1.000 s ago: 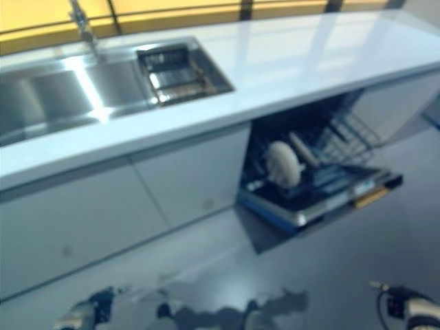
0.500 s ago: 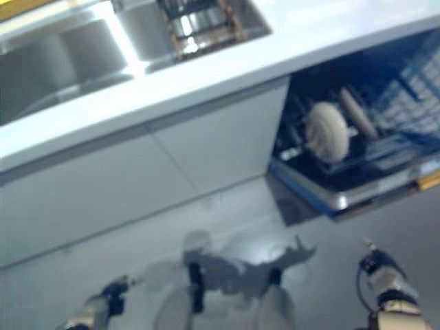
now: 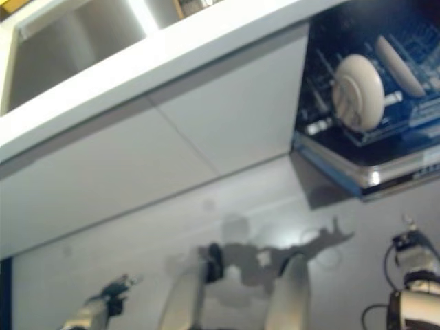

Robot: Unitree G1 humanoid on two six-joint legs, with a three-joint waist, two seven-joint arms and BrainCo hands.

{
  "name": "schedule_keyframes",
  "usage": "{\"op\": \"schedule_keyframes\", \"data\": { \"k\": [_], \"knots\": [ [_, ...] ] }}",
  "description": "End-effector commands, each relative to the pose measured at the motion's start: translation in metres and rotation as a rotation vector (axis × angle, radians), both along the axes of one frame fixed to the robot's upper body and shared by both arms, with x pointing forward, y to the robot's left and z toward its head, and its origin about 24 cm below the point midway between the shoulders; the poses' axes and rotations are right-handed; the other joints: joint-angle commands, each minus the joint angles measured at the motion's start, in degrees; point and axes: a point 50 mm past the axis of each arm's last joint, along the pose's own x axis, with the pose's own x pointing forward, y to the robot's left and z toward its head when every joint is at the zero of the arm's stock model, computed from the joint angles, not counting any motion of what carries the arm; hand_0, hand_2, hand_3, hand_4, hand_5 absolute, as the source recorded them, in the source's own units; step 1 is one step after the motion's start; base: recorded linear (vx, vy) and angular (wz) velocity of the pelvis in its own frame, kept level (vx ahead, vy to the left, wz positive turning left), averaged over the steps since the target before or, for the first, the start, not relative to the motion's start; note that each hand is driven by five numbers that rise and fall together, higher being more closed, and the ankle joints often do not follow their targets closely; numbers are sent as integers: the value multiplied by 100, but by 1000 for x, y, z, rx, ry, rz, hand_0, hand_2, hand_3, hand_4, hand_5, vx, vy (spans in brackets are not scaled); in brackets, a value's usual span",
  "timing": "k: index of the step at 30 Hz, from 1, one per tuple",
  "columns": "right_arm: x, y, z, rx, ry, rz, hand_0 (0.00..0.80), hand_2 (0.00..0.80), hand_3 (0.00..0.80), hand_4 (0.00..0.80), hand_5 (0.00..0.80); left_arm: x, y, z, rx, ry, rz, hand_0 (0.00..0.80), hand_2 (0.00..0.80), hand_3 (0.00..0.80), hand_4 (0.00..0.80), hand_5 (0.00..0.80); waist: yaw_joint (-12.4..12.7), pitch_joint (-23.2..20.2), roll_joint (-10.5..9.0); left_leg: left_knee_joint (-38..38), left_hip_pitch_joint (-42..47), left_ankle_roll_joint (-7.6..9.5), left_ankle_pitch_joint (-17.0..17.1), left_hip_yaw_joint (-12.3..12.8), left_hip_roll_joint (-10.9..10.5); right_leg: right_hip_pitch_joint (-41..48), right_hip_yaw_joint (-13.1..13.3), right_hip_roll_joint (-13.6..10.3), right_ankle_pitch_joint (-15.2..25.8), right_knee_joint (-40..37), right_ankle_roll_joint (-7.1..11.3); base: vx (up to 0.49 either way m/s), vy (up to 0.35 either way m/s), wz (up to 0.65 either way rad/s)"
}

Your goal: Take plates into dishwasher

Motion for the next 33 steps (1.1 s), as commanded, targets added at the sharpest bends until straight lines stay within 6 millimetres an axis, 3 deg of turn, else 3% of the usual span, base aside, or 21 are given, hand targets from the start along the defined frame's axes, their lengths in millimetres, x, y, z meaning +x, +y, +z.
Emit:
{"op": "schedule_keyframes", "data": {
  "k": [1,2,6,10,13,14,18,20,21,25,33],
  "knots": [
    [29,0,41,63,-307,-21,0,0,0,0,0,-11,17,4,29,-6,60,0,0,0,0,0,149,30,-143,966,-53,469,-631,-86,-70,62,12,34,340,90,-448,21,-32,8],
    [35,1,51,78,-368,-16,0,0,0,0,0,-12,18,4,29,-5,59,0,0,0,0,0,181,5,-141,1067,-44,421,-792,-161,-85,85,67,37,182,194,-398,-42,-24,8],
    [70,13,101,88,-644,61,0,0,0,0,0,-15,12,2,23,-1,50,0,0,0,0,0,292,-53,-107,1128,-90,431,-666,-133,-15,36,-13,-20,228,285,-464,-26,-7,5],
    [98,31,154,-33,-744,221,0,0,0,0,0,-20,7,-3,18,16,45,0,0,0,0,0,382,-154,-78,1139,11,344,-519,-168,56,130,-58,-32,167,320,-485,49,29,-3],
    [109,42,196,-151,-777,358,0,0,0,0,0,-24,4,-5,7,26,34,0,0,0,0,0,476,-269,-56,1170,148,251,-536,-286,31,274,-14,-55,5,376,-446,139,71,-4],
    [111,45,208,-179,-786,393,0,0,0,0,0,-25,4,-5,4,27,33,0,0,0,0,0,495,-274,-45,1103,143,291,-385,-249,37,262,-69,-76,129,329,-500,97,55,-2],
    [116,55,249,-280,-820,486,0,0,0,0,0,-29,6,-5,8,39,30,0,0,0,0,0,609,-353,-73,1050,189,277,-315,-290,1,321,-92,-83,123,314,-500,42,29,-2],
    [119,61,259,-302,-844,516,0,0,0,0,0,-30,10,-4,16,40,29,0,0,0,0,0,651,-372,-118,1078,231,233,-427,-345,-5,380,-54,-58,9,345,-449,59,-33,-7],
    [119,63,264,-316,-853,523,0,0,0,0,0,-30,13,-3,22,41,26,0,0,0,0,0,692,-360,-146,1015,206,268,-267,-315,19,381,-139,-63,152,273,-499,22,-45,-5],
    [121,70,273,-351,-892,558,0,0,0,0,0,-33,19,0,33,42,8,0,0,0,0,0,777,-375,-236,976,280,254,-251,-357,57,548,-227,-19,196,158,-495,21,-61,4],
    [121,68,264,-390,-842,605,0,0,0,0,0,-26,21,3,54,51,-42,0,0,0,0,0,784,-417,-373,958,422,216,-236,-394,150,808,-290,39,261,-20,-467,26,-25,3]
  ]
}}
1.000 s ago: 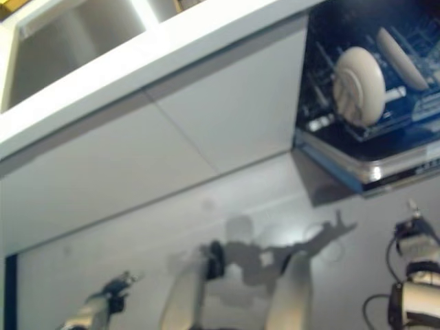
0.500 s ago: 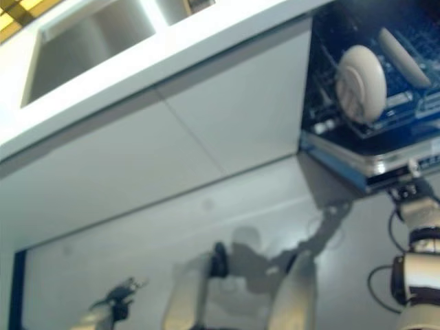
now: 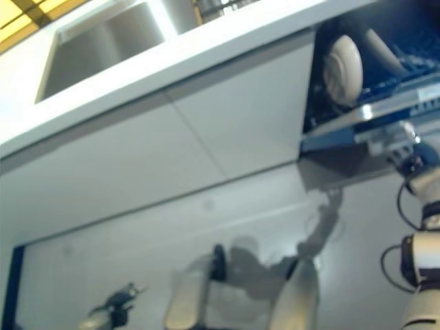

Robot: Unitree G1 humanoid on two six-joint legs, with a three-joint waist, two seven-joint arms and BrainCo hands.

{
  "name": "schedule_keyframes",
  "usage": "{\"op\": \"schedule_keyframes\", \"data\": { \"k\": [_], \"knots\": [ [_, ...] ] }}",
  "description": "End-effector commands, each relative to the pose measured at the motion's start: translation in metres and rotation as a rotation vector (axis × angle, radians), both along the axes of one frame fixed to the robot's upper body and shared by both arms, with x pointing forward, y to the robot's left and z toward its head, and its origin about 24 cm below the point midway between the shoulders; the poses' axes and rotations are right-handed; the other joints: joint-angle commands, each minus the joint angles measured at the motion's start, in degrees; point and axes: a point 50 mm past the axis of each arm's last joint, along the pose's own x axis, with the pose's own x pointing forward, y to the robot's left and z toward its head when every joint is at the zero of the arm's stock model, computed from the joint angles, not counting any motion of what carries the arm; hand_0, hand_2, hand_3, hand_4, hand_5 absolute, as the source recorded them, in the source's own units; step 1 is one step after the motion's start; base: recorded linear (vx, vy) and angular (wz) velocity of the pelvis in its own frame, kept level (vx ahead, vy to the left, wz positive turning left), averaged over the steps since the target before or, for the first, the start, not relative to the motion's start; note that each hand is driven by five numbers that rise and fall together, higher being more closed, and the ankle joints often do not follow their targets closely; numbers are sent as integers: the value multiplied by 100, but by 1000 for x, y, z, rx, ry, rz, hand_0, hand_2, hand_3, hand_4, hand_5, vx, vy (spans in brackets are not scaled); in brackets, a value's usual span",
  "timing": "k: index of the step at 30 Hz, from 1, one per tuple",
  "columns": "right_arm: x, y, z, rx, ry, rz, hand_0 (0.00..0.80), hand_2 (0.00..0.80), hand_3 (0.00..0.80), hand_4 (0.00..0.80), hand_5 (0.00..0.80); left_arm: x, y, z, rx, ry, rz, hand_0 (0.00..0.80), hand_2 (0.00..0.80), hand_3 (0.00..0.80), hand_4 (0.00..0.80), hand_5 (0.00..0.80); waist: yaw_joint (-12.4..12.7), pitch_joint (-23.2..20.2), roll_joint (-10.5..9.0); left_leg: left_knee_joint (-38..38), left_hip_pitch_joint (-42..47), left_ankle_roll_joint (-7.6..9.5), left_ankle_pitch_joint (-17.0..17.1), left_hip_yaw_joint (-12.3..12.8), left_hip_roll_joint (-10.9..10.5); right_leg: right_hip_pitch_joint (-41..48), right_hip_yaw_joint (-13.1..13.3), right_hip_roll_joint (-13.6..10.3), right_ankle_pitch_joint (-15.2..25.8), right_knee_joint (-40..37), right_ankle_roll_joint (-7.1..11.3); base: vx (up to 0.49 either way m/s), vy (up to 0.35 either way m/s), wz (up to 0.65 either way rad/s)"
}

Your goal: Take plates into dishwasher

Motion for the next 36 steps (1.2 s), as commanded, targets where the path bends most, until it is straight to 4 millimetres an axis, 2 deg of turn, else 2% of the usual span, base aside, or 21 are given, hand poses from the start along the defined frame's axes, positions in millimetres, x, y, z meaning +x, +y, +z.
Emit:
{"op": "schedule_keyframes", "data": {
  "k": [1,8,9,13,17,20,22,26,27,29,30,33,34,36],
  "knots": [
    [30,44,118,-133,-469,208,0,0,0,0,0,-4,33,13,103,22,-46,0,0,0,0,0,402,-432,-554,646,333,240,-229,89,98,558,72,107,354,-430,-256,6,15,6],
    [24,25,72,-181,-234,146,0,0,0,0,0,-2,37,14,128,33,-59,0,0,0,0,0,353,-535,-754,431,653,207,-256,182,194,943,65,182,517,-879,-178,27,46,5],
    [24,24,72,-181,-234,145,0,0,0,0,0,-2,37,14,129,33,-59,0,0,0,0,0,358,-532,-755,423,664,206,-253,183,196,955,63,185,522,-890,-177,45,39,-1],
    [12,12,15,-330,66,148,0,0,0,0,0,-3,34,11,118,54,-60,0,0,0,0,0,304,-725,-949,-190,1130,170,-165,344,218,1458,20,291,834,-1710,-27,92,104,-2],
    [-6,6,-42,-511,352,189,0,0,0,0,0,-7,32,8,114,75,-55,0,0,0,0,0,212,-1042,-1135,-1211,1706,172,42,503,155,2007,41,444,1250,-2837,173,110,105,-12],
    [-19,14,-90,-568,492,256,0,0,0,0,0,-11,28,3,94,98,-32,0,0,0,0,0,121,-1332,-1231,-1939,2015,172,292,521,64,2281,78,601,1571,-3553,283,109,111,-13],
    [-31,27,-129,-616,599,295,0,0,0,0,0,-12,24,0,91,114,-43,0,0,0,0,0,64,-1515,-1260,-2418,2212,151,476,551,26,2438,72,669,1761,-3944,366,84,112,-6],
    [-55,67,-196,-584,700,394,0,0,0,0,0,-16,16,-6,100,168,-114,0,0,0,0,0,-44,-1781,-1303,-3121,2515,155,657,671,-45,2670,-48,736,1995,-4512,465,44,80,-8],
    [-57,68,-199,-582,703,397,0,0,0,0,0,-17,16,-7,101,173,-117,0,0,0,0,0,-43,-1793,-1308,-3149,2529,156,668,674,-50,2684,-55,737,2008,-4539,470,6,57,-6],
    [-77,87,-230,-471,732,432,0,0,0,0,0,-22,8,-12,93,227,-167,0,0,0,0,0,-67,-1893,-1301,-3419,2626,153,746,722,-91,2766,-144,754,2099,-4747,513,7,63,-7],
    [-96,106,-256,-488,786,494,0,0,0,0,0,-23,0,-16,85,268,-201,0,0,0,0,0,-80,-1962,-1307,-3538,2664,152,754,722,-120,2840,-207,769,2150,-4889,540,22,53,-1],
    [-124,139,-288,-435,873,584,0,0,0,0,0,-27,-13,-22,44,336,-223,0,0,0,0,0,-130,-2091,-1361,-3583,2708,180,710,739,-162,2894,-271,777,2190,-5023,561,24,22,4],
    [-127,142,-291,-432,887,598,0,0,0,0,0,-28,-15,-23,37,347,-223,0,0,0,0,0,-134,-2104,-1368,-3584,2716,183,703,739,-165,2901,-278,777,2189,-5029,561,38,12,5],
    [-154,171,-315,-431,970,702,0,0,0,0,0,-32,-26,-27,10,377,-243,0,0,0,0,0,-159,-2190,-1389,-3607,2728,209,672,747,-189,2937,-287,785,2175,-5038,559,45,13,5]
  ]
}}
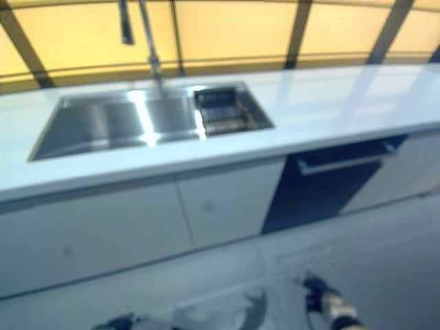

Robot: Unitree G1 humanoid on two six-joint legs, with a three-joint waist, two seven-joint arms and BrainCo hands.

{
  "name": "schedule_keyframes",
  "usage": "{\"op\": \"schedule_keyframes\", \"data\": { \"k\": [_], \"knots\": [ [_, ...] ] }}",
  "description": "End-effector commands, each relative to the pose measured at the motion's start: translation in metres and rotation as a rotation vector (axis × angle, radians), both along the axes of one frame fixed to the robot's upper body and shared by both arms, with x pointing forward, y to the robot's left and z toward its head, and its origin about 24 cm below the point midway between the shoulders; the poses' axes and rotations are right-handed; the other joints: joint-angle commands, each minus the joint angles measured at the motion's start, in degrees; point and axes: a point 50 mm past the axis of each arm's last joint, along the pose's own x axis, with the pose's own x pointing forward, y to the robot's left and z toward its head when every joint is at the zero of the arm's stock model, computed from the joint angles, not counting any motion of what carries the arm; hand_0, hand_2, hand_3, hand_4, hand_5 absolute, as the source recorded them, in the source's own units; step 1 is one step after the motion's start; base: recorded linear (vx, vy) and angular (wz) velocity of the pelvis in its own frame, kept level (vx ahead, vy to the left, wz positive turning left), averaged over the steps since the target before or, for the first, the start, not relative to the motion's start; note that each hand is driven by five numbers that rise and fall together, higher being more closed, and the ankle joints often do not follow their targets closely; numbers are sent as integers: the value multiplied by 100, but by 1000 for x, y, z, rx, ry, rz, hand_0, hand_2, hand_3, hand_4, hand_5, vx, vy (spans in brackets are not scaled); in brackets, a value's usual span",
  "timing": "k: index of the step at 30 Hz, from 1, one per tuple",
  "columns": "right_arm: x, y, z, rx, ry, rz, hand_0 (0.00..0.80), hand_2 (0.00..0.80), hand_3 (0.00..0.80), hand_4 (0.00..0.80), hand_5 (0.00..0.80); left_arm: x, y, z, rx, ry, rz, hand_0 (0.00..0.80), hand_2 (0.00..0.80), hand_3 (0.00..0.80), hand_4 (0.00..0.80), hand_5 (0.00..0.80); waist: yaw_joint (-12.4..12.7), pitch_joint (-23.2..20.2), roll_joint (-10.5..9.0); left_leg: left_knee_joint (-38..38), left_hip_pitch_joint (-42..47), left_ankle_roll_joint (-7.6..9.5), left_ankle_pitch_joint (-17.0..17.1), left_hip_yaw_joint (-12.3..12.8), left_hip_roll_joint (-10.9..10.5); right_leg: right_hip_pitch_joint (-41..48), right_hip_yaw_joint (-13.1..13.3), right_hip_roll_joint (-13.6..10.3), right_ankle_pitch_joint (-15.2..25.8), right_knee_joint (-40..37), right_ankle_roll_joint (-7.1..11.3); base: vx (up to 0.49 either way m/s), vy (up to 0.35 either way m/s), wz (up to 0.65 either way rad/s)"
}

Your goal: Take plates into dishwasher

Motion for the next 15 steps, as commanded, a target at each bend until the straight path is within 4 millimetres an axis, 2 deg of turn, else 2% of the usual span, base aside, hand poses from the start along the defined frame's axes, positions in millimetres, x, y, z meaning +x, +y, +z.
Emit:
{"op": "schedule_keyframes", "data": {
  "k": [1,4,7,11,15],
  "knots": [
    [12,16,0,-39,-16,111,0,0,0,0,0,11,-16,-3,-26,47,-75,0,0,0,0,0,-44,110,111,-14,135,258,-132,22,7,-187,-16,-24,283,140,-73,39,12,5],
    [-14,32,-15,4,111,130,0,0,0,0,0,9,-30,-7,-49,72,-128,0,0,0,0,0,-56,52,100,-14,145,294,-172,-34,-43,-140,-16,-16,272,127,-67,41,8,4],
    [-35,39,-24,-7,220,147,0,0,0,0,0,9,-42,-10,-55,80,-196,0,0,0,0,0,-70,38,100,-14,183,325,-213,-66,-73,-96,-8,-10,262,120,-57,34,7,7],
    [-49,40,-28,-43,306,215,0,0,0,0,0,10,-50,-11,-71,77,-225,0,0,0,0,0,-46,42,118,-14,212,347,-248,-115,-104,-42,-17,-12,259,95,-34,21,6,6],
    [-50,39,-28,-63,318,212,0,0,0,0,0,10,-47,-10,-65,62,-182,0,0,0,0,0,-16,47,123,-14,238,361,-265,-150,-125,-10,-28,-19,265,85,-13,0,0,0]
  ]
}}
